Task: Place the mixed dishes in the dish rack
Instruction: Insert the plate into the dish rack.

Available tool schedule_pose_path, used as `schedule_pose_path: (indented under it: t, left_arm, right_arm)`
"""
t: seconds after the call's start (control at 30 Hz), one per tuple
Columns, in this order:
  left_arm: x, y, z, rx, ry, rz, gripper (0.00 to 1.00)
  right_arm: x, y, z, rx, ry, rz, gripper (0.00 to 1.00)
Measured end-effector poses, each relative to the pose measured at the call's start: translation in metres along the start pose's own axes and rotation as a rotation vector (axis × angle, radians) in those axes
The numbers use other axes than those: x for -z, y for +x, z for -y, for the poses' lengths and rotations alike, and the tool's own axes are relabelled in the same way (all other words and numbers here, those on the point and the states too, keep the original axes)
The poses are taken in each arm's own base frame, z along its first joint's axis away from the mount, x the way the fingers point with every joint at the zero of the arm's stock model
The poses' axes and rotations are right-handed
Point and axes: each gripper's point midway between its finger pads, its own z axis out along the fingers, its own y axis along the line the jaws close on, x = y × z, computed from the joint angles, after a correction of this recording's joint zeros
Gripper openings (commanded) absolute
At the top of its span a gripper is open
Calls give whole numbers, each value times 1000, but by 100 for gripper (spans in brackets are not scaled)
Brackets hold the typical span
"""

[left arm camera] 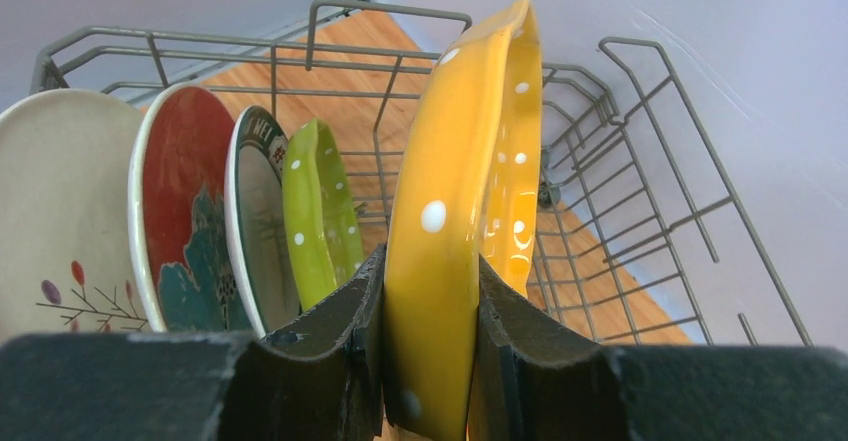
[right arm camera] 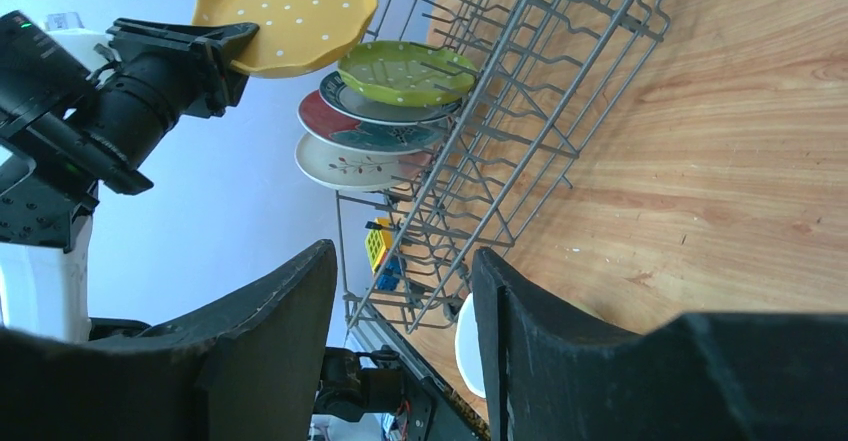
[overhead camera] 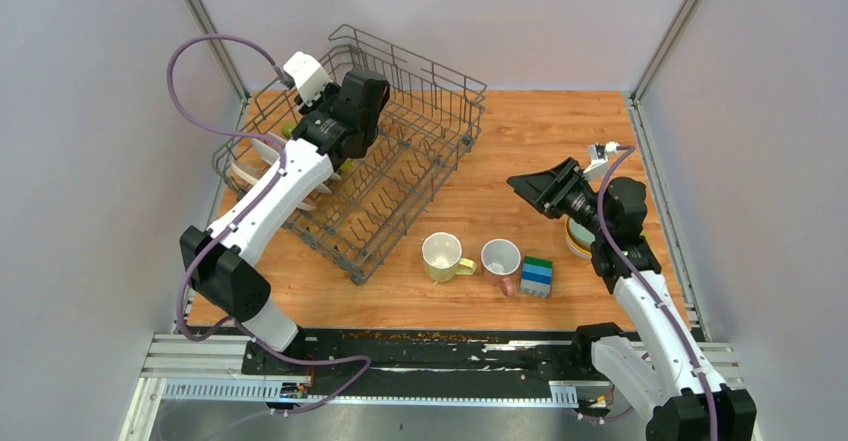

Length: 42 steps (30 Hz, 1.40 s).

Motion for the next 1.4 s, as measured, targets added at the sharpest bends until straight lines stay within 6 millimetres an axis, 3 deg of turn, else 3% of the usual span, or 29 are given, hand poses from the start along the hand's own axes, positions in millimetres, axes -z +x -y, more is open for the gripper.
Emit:
schedule_pose_path:
  t: [0.2,0.4,0.97,1.2,1.4]
  left_arm:
    - [-17,13,2,-22,-72,-10,0]
    - [-36,26,4,-66,-158,-20,0]
    - [-63,37,-23,-155,-317,-42,0]
    - [-83,59,-23,-211,-348,-47,0]
    - [-89,58,-18,-192,-349,-49,0]
  right_arm:
    - [-1,-9,-9,45,9,24,63]
    - [-7,-7,-4,75,48,19,71]
    - [-12,-8,-7,168,105,32,78]
    - [-13,-9,-6,182,112,39,78]
    - [-13,-10,-5,191,116,43,79]
